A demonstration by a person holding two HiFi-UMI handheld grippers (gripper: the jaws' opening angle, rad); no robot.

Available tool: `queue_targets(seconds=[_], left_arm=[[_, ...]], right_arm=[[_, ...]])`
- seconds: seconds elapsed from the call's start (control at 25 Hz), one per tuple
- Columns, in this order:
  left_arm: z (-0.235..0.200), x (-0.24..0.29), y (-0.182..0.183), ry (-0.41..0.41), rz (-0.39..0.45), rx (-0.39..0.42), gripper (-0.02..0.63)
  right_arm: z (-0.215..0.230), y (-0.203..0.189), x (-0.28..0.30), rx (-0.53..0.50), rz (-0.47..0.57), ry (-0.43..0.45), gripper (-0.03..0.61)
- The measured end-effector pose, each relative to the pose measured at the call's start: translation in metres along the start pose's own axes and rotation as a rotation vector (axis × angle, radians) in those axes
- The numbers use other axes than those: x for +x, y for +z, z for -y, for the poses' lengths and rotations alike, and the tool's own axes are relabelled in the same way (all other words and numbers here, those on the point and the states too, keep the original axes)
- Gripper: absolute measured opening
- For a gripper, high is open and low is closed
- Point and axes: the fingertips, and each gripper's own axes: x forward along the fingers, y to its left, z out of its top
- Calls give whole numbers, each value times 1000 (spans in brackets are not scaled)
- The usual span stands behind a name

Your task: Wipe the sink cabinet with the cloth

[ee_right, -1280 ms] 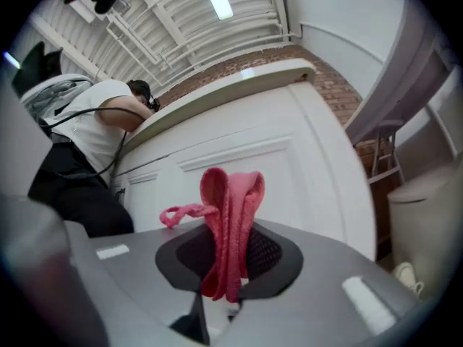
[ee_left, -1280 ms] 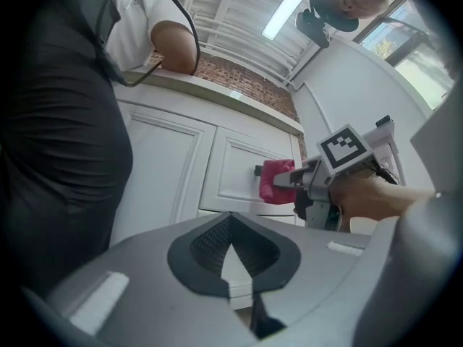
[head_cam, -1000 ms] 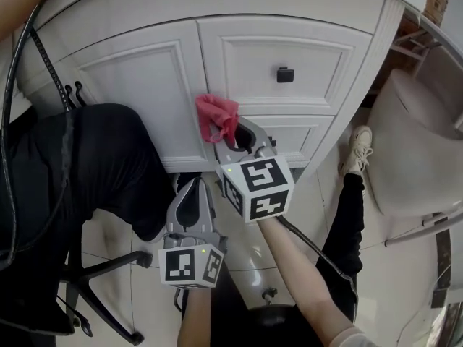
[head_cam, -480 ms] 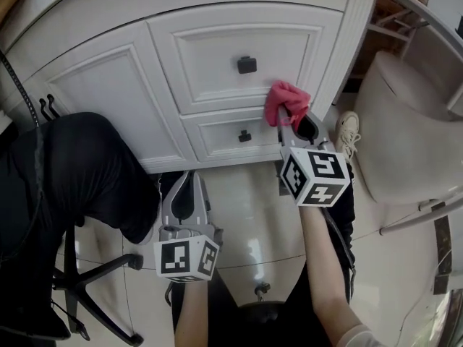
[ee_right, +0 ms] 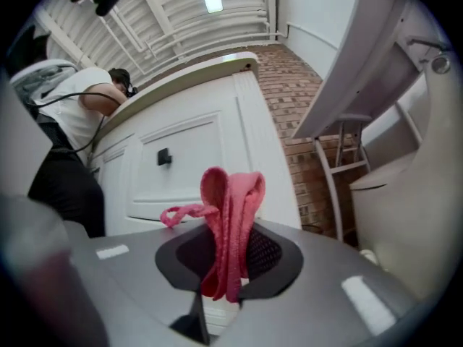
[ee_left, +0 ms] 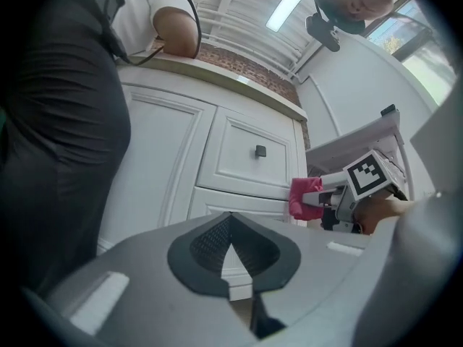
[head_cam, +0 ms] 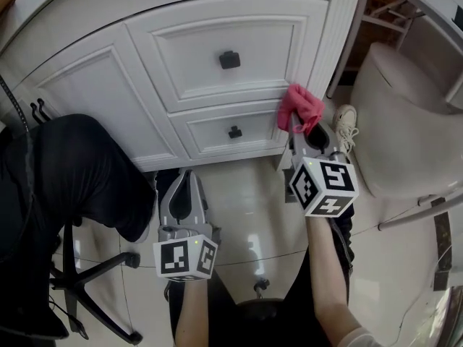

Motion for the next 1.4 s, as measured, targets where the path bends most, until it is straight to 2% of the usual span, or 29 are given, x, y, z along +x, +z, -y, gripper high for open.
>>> queue_targets(seconds=[0.16, 0.28, 0.4, 0.48, 0.68, 0.88, 1.2, 1.32, 1.4], left_arm=[[-34, -17, 1, 60, 9, -15, 13], [-65, -29, 1, 116, 18, -42, 14], [-89, -34, -3, 155, 13, -68, 14], [-98, -32, -10, 167, 0, -74, 12], [-91, -22, -23, 158, -13, -93, 14], [-58, -6, -28, 98, -12, -80, 12], [-6, 10, -35, 14, -33, -63, 13], [6, 13, -36, 1, -39, -40, 14], [7, 14, -38, 0, -42, -43, 12]], right_arm=[[-116, -48, 16, 15, -54, 233, 69], [-190, -92, 33, 10, -125, 362, 69], [-231, -118, 48, -31, -155, 412, 69], [-234, -123, 54, -67, -154, 401, 69], [-177, -114, 44, -111, -138, 316, 69], [-82, -95, 28, -47, -93, 144, 70], [70, -79, 3, -40, -91, -117, 69], [90, -77, -12, -11, -81, -160, 69], [76, -77, -15, -13, -73, -137, 69]])
